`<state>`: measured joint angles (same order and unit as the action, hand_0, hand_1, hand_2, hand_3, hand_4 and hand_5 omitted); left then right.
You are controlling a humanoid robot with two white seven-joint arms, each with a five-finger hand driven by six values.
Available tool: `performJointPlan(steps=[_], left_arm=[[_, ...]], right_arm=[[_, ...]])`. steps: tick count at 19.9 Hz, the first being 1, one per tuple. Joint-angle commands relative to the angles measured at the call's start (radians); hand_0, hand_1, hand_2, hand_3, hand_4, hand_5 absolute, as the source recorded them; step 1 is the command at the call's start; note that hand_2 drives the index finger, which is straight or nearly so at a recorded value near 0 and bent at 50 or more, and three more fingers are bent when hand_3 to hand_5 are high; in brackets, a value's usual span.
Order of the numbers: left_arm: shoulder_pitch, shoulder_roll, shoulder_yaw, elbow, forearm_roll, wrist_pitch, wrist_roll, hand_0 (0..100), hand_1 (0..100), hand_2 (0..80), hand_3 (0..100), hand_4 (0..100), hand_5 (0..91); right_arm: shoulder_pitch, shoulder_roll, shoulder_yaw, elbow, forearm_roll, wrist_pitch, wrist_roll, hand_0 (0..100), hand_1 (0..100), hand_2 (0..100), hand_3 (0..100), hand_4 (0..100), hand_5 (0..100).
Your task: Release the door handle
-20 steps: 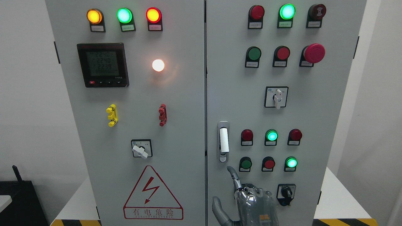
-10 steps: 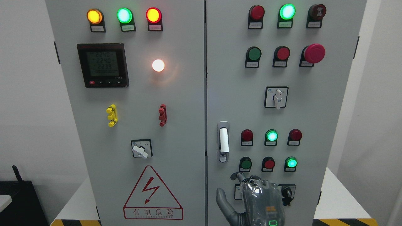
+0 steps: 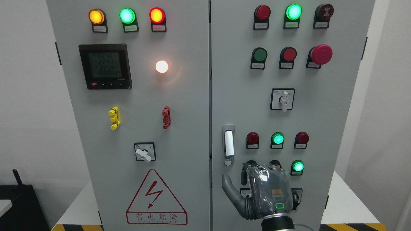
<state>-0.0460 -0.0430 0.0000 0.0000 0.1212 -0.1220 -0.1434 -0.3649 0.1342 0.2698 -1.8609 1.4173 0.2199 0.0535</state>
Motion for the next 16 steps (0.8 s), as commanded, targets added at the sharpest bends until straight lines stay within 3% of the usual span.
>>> performJointPlan(steps=[1, 16], left_arm=[[0.0, 0.0, 0.011, 0.017, 0.0, 0.001, 0.001, 12, 39, 0.0, 0, 0, 0.0], [0.002, 0.0, 0.011, 0.017, 0.0, 0.001, 0.001, 12, 39, 0.0, 0, 0, 0.0]], right_arm=[[-0.048, 0.001, -0.006, 0.04, 0.014, 0.018, 0.029, 33, 0, 98, 100, 99, 93], [-0.092, 0.002, -0.008, 0.086, 0.02, 0.029, 0.048, 35, 0, 98, 100, 99, 94]])
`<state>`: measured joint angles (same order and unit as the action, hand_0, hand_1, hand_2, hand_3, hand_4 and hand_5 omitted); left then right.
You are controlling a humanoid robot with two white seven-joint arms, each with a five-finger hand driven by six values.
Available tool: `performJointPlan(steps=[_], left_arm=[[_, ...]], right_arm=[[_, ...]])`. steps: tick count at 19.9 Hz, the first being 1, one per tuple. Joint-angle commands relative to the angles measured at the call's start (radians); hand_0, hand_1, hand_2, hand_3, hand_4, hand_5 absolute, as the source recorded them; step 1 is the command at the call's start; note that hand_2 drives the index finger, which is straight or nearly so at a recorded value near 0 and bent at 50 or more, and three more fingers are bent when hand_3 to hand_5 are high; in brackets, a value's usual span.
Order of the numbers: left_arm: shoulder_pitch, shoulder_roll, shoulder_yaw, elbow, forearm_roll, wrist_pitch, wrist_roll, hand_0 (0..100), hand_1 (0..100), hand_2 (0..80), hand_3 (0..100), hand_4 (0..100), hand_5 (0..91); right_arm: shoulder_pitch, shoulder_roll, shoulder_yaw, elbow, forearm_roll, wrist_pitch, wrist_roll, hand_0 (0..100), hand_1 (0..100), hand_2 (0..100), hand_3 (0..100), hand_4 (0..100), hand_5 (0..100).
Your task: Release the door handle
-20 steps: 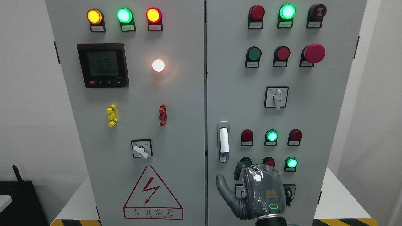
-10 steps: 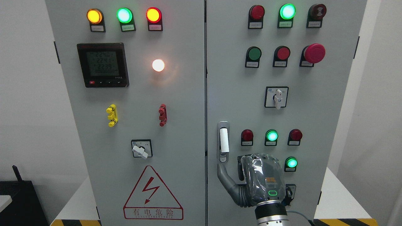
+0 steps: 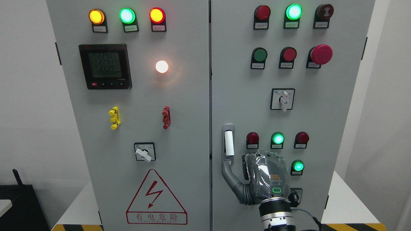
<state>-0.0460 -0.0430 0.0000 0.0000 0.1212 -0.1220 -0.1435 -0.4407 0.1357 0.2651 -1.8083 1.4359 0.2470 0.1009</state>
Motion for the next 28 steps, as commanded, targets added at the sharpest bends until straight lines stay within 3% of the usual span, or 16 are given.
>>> performJointPlan(steps=[1, 28], left_arm=[[0.0, 0.0, 0.011, 0.017, 0.0, -0.001, 0.001, 12, 39, 0.0, 0, 0, 0.0], [0.0, 0.0, 0.011, 0.017, 0.0, -0.001, 0.001, 12, 39, 0.0, 0, 0, 0.0]], right_arm=[[-0.021, 0.001, -0.003, 0.037, 0.001, 0.002, 0.0, 35, 0, 98, 100, 99, 94], [-0.052, 0.01, -0.013, 0.056, -0.002, 0.025, 0.0, 39, 0, 98, 100, 100, 95]])
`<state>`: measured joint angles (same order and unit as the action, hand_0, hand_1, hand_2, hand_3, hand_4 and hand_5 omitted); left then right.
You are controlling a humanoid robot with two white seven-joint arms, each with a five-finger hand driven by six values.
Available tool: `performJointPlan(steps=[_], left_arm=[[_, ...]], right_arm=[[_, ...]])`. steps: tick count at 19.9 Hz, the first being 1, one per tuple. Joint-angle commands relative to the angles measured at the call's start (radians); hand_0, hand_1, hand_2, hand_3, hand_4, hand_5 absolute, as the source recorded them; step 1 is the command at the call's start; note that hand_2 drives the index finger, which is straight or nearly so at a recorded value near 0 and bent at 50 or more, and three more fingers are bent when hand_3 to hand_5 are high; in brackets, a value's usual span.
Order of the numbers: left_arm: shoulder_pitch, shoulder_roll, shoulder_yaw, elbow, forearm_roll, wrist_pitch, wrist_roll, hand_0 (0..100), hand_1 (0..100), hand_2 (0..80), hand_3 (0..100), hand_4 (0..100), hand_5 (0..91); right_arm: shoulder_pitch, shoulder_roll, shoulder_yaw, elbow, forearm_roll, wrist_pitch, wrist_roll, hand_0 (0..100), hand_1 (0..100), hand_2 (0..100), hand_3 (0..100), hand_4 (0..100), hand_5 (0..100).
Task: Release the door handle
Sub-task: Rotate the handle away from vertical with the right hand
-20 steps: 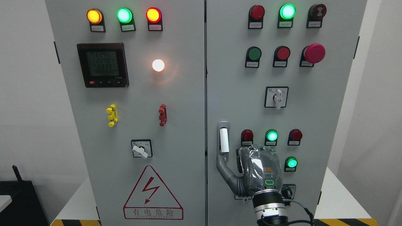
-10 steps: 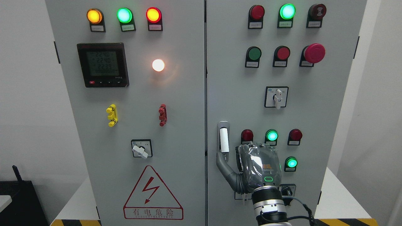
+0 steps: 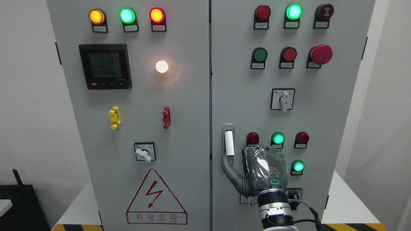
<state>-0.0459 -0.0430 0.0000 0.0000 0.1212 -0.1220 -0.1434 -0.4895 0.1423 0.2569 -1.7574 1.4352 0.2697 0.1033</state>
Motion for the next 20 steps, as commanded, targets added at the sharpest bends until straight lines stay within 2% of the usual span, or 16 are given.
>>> performJointPlan(steps=[1, 20], left_arm=[[0.0, 0.0, 0.011, 0.017, 0.0, 0.001, 0.001, 12, 39, 0.0, 0, 0, 0.0], [0.0, 0.0, 0.011, 0.017, 0.0, 0.001, 0.001, 12, 39, 0.0, 0, 0, 0.0]], right_arm=[[-0.003, 0.003, -0.005, 0.006, -0.001, 0.003, -0.002, 39, 0, 98, 100, 100, 95], [0.003, 0.005, -0.005, -0.005, -0.001, 0.011, -0.007, 41, 0, 98, 100, 100, 95]])
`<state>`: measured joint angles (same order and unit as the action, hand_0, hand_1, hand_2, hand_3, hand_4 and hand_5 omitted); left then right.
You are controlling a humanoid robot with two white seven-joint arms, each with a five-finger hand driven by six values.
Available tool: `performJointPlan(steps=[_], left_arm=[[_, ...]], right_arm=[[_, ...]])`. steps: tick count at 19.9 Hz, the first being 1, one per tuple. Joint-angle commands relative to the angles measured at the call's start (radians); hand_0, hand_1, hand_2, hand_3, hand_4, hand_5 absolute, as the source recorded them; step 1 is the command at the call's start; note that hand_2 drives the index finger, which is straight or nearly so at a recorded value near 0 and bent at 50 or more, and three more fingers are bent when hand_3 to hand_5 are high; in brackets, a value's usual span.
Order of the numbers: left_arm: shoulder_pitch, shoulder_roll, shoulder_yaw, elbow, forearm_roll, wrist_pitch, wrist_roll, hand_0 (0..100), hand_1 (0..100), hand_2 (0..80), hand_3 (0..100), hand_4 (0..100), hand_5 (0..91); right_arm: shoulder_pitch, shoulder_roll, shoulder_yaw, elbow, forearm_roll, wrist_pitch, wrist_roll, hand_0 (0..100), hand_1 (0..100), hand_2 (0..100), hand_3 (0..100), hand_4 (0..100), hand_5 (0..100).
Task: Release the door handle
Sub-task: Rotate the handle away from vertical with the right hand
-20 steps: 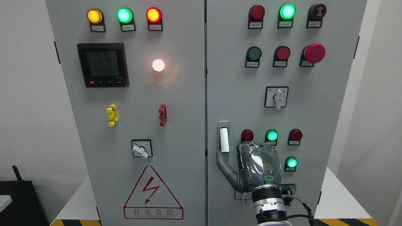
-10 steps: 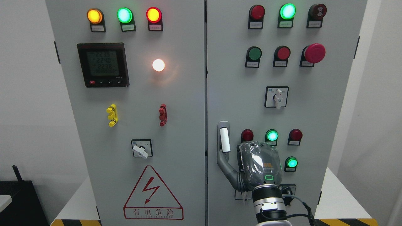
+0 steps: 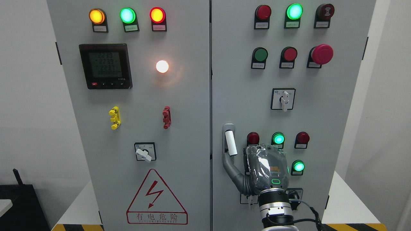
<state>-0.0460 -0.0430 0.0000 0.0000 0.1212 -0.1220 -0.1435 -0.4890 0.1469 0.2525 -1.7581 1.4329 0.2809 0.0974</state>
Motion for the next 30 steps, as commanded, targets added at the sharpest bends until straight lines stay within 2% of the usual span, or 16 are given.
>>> performJointPlan(steps=[1, 15, 30], left_arm=[[0.0, 0.0, 0.011, 0.017, 0.0, -0.001, 0.001, 12, 39, 0.0, 0, 0, 0.0], [0.0, 0.0, 0.011, 0.017, 0.0, 0.001, 0.001, 12, 39, 0.0, 0, 0, 0.0], [0.0, 0.0, 0.011, 0.017, 0.0, 0.001, 0.001, 12, 39, 0.0, 0, 0, 0.0]], right_arm=[[0.004, 0.0, -0.001, -0.004, 0.001, 0.0, -0.001, 41, 0, 98, 100, 100, 95], [0.006, 0.0, -0.016, -0.004, 0.001, 0.001, -0.001, 41, 7, 98, 100, 100, 95], [0.006, 0.0, -0.03, -0.012, 0.001, 0.003, -0.005, 45, 6, 98, 100, 100, 95]])
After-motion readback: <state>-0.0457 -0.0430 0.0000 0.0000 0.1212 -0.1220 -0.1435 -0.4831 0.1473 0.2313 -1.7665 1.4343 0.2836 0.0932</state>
